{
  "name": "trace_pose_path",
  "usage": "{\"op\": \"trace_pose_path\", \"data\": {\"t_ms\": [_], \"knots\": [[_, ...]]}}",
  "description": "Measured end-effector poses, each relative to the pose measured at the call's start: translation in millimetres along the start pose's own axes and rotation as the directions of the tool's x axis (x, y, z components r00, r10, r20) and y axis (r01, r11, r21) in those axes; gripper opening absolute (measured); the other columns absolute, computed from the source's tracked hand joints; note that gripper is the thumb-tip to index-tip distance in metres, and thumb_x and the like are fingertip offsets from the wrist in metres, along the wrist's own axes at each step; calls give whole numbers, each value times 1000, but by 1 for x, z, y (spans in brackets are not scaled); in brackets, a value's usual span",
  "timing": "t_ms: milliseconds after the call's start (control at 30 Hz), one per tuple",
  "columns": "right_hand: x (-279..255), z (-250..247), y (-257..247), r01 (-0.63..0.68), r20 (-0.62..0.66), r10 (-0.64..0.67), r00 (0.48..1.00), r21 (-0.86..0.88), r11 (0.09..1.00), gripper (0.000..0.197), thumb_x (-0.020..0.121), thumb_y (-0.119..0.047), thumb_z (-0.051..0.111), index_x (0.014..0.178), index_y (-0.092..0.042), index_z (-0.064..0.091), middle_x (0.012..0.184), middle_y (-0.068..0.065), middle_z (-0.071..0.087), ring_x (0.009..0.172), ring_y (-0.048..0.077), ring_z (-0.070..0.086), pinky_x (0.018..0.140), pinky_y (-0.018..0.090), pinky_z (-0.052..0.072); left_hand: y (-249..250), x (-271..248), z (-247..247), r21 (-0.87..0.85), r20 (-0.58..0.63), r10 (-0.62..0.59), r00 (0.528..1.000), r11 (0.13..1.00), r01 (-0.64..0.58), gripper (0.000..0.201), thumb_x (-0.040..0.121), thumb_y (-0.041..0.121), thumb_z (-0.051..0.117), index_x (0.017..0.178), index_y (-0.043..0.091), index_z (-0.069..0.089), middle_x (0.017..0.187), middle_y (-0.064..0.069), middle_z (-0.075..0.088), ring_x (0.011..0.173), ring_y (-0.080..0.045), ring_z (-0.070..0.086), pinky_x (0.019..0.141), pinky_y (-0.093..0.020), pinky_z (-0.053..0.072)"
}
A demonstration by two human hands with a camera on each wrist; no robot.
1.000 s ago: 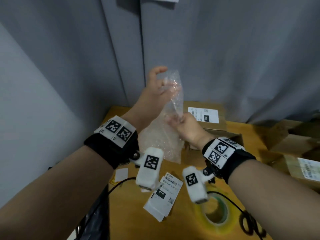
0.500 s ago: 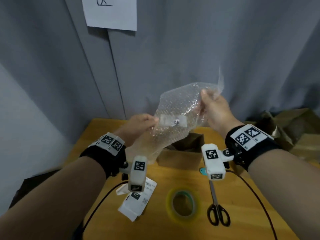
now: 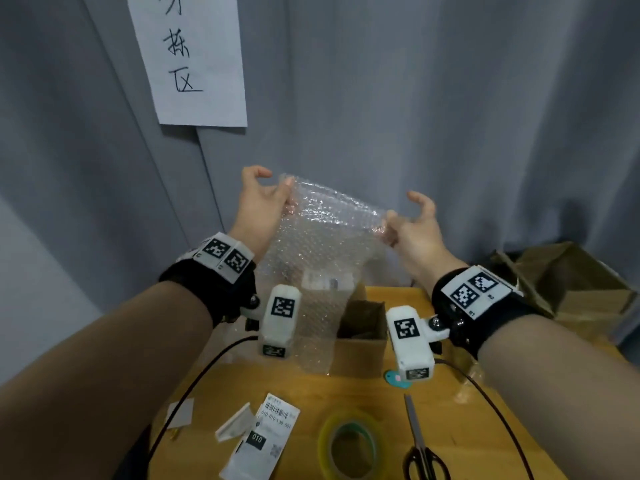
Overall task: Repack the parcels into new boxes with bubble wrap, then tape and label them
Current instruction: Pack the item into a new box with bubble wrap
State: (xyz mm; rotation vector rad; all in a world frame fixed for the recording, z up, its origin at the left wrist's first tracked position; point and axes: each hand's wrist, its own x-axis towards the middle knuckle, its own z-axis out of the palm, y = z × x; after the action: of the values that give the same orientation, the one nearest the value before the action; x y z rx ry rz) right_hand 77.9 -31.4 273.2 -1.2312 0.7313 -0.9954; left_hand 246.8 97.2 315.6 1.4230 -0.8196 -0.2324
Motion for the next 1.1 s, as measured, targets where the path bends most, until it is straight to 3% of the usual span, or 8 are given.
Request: {"op": "trace_pose_path", "data": {"t_ms": [200, 333, 433, 633, 767, 900, 1033, 1100], "knots": [[7, -7, -31, 101, 363, 22, 931, -316, 943, 58, 81, -26, 74, 130, -13, 48, 108, 1, 56, 93, 12, 60, 84, 23, 51, 5, 14, 10, 85, 27, 8, 1000, 996, -10, 16, 99, 12, 41, 101, 23, 31, 66, 1, 55, 55, -11, 51, 60, -27, 46], [11, -6, -38, 260, 259, -129, 957, -574, 776, 8, 87, -16, 69, 88, -8, 68, 75, 7, 61, 62, 0, 51, 54, 12, 39, 9, 15, 10, 125, -31, 61, 998, 991, -56, 12, 98, 17, 48, 95, 26, 41, 63, 0, 58, 57, -14, 57, 68, -35, 51], [16, -8, -40, 331, 234, -236, 943, -603, 726, 35, 90, -22, 65, 58, -19, 52, 67, 4, 42, 59, 4, 39, 59, 19, 32, 10, 16, 6, 101, -7, 75, 997, 992, -74, 21, 95, 23, 55, 113, 12, 54, 73, 1, 61, 63, -7, 58, 68, -20, 50], [19, -16, -43, 210, 219, -138, 966, -353, 912, 21, 90, -35, 59, 81, -16, 59, 83, 6, 64, 79, 17, 61, 80, 43, 51, 0, 12, -8, 362, 341, -7, 940, 924, -125, 20, 81, 38, 72, 86, 22, 62, 89, -2, 55, 73, -7, 51, 68, -16, 41], [10, -16, -42, 211, 164, -181, 970, -189, 959, 23, 93, -25, 61, 75, -17, 48, 65, -6, 51, 57, 4, 52, 62, 23, 50, -2, 7, -5, 214, 225, -67, 972, 977, 18, 21, 94, 33, 56, 95, 12, 57, 85, -1, 56, 79, -12, 53, 76, -19, 44], [4, -17, -34, 68, 335, -25, 942, -117, 991, 43, 72, -46, 74, 93, -16, 52, 98, 1, 63, 99, 15, 66, 92, 35, 51, -2, 0, 2, -47, 195, -201, 960, 976, 214, 37, 95, 41, 47, 112, 8, 51, 98, -16, 67, 93, -32, 65, 87, -47, 52], [1, -14, -14, 69, 242, -33, 970, -143, 987, 22, 89, -9, 65, 100, -15, 47, 68, -1, 66, 62, 8, 63, 67, 28, 53, -2, -5, 5, 30, 16, -169, 986, 985, 168, 16, 98, 33, 49, 94, 18, 48, 60, 4, 60, 51, -12, 53, 56, -33, 48], [4, -13, -7, 64, 110, -51, 993, -121, 991, 33, 91, -2, 59, 114, -18, 41, 66, -1, 61, 59, 11, 59, 66, 33, 55, -6, -6, 2, 17, 2, -220, 975, 975, 220, 37, 88, 48, 58, 107, 17, 48, 71, 3, 65, 59, -13, 59, 63, -32, 54]]}}
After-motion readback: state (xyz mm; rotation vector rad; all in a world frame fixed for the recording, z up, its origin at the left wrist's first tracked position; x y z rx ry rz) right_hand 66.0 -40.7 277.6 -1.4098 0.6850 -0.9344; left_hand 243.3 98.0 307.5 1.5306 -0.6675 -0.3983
